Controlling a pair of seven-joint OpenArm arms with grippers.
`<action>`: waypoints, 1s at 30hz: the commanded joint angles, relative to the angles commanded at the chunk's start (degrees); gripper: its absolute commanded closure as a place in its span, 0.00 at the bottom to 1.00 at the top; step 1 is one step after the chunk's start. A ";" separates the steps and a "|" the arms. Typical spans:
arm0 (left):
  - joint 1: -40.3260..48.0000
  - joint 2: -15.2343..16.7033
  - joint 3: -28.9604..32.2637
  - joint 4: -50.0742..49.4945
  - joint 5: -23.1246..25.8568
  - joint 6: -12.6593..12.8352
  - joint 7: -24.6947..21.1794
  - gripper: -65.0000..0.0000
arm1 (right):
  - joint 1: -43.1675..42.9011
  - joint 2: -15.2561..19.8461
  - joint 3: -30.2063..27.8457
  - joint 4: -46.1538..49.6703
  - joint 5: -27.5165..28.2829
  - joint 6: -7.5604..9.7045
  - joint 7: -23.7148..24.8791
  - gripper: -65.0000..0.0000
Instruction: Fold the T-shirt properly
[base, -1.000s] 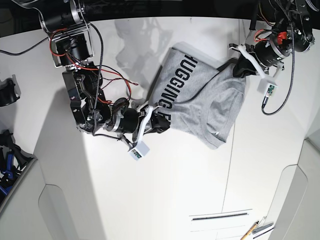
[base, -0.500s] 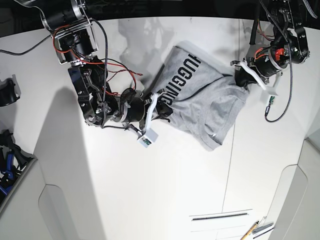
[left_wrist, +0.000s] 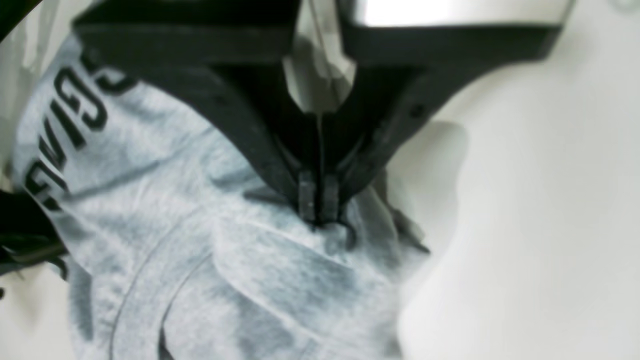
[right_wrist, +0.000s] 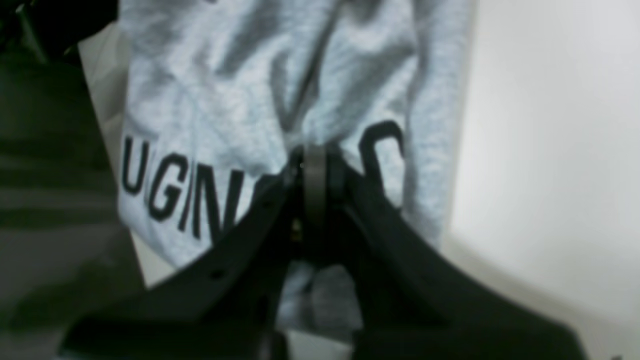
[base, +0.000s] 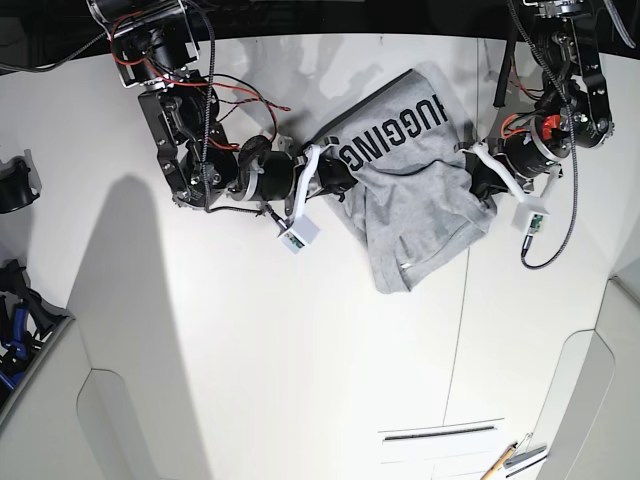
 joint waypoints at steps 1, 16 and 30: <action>0.00 0.00 1.57 -0.24 1.05 0.85 -0.85 1.00 | -0.85 0.04 0.00 1.20 -0.02 0.00 -0.74 1.00; -7.50 -0.04 11.78 -1.36 8.37 6.62 -2.56 1.00 | -10.71 2.40 2.27 19.02 0.35 -0.02 -4.13 1.00; 5.53 -4.48 -0.39 15.58 -1.29 3.43 4.28 1.00 | -13.64 15.78 17.09 23.12 13.90 0.02 -12.33 1.00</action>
